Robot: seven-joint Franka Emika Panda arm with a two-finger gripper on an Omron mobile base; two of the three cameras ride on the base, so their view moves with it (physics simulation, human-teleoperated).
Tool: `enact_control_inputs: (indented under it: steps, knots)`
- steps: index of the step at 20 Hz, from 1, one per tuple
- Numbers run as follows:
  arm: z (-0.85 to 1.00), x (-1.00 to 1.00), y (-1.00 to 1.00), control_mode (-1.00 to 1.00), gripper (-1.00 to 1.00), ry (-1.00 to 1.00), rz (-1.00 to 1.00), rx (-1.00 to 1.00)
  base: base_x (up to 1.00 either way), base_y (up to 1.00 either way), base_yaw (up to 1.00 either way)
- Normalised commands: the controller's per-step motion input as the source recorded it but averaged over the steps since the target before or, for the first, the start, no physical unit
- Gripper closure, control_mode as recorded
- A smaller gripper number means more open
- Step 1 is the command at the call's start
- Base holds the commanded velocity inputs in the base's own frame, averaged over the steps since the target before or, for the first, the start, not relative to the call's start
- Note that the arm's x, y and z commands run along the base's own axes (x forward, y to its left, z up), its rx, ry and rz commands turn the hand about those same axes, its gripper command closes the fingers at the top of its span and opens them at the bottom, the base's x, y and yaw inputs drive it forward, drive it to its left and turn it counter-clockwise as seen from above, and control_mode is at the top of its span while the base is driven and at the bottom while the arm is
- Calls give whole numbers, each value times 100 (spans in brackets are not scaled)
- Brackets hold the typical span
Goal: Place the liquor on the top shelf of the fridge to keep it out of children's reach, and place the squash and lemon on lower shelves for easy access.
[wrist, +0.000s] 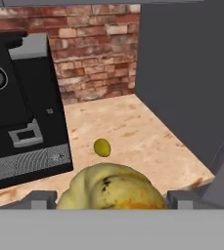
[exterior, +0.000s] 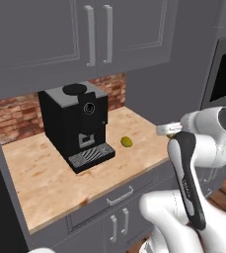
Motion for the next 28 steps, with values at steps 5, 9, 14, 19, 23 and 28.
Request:
enact_control_inputs:
  steps: [5, 9, 14, 19, 23, 28]
  knots:
    - [56, -41, 1, 100, 100, -4, 2, -6, -16, 2, 2]
    - [0, 0, 0, 100, 100, 0, 0, 0, -86, 1, 18]
    - [0, 0, 0, 100, 100, 0, 0, 0, -81, 0, 31]
    - [0, 0, 0, 100, 100, 0, 0, 0, -83, -2, 40]
    - [0, 0, 0, 100, 100, 0, 0, 0, -83, 0, 44]
    - [0, 0, 0, 100, 100, 0, 0, 0, -76, 2, 43]
